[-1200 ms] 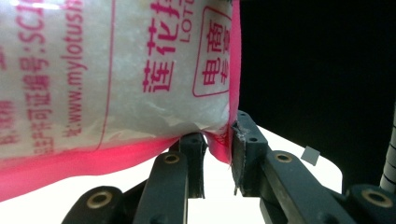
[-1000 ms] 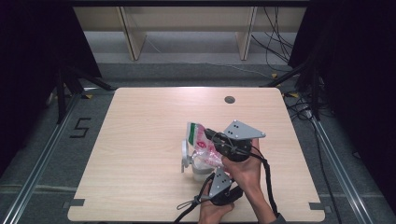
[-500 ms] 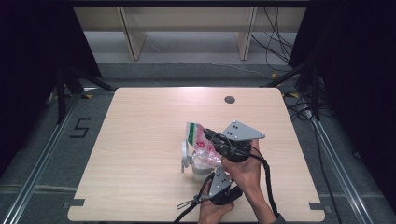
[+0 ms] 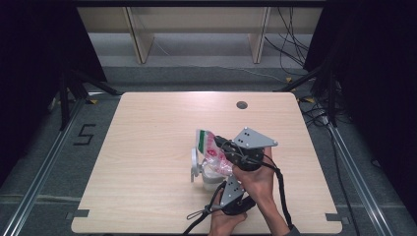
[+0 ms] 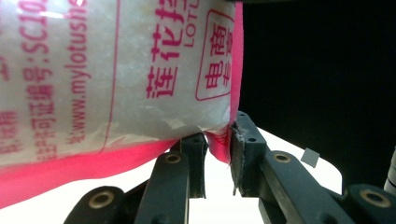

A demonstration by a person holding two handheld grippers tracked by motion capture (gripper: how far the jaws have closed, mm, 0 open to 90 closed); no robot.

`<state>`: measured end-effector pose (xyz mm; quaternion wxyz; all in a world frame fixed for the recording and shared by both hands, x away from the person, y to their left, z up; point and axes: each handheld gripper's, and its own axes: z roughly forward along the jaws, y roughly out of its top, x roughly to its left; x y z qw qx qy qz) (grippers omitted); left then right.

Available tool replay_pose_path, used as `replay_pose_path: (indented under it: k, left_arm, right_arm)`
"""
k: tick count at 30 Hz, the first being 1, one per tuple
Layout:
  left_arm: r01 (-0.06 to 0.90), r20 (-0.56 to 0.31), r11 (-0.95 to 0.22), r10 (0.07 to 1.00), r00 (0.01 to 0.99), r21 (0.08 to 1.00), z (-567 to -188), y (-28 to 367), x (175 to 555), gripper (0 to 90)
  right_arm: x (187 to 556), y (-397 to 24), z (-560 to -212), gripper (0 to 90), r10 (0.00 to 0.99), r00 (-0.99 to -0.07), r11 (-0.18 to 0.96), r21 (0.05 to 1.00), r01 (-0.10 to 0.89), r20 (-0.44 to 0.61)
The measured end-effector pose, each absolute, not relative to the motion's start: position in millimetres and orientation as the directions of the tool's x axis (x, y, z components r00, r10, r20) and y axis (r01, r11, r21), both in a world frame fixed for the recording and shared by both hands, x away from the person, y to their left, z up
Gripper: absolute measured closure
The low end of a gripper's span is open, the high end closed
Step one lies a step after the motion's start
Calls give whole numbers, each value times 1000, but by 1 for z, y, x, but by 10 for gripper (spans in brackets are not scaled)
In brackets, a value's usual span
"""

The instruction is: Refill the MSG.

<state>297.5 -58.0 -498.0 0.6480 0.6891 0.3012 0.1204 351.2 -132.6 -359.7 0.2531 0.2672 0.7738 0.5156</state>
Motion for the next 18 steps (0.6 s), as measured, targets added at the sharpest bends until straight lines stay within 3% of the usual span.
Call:
replay_pose_path:
  k: [18]
  left_arm:
    - [263, -229, 26, 579, 782, 964, -496, -59, 300, 767]
  right_arm:
    - [354, -132, -360, 900, 671, -736, 317, 933, 170, -93]
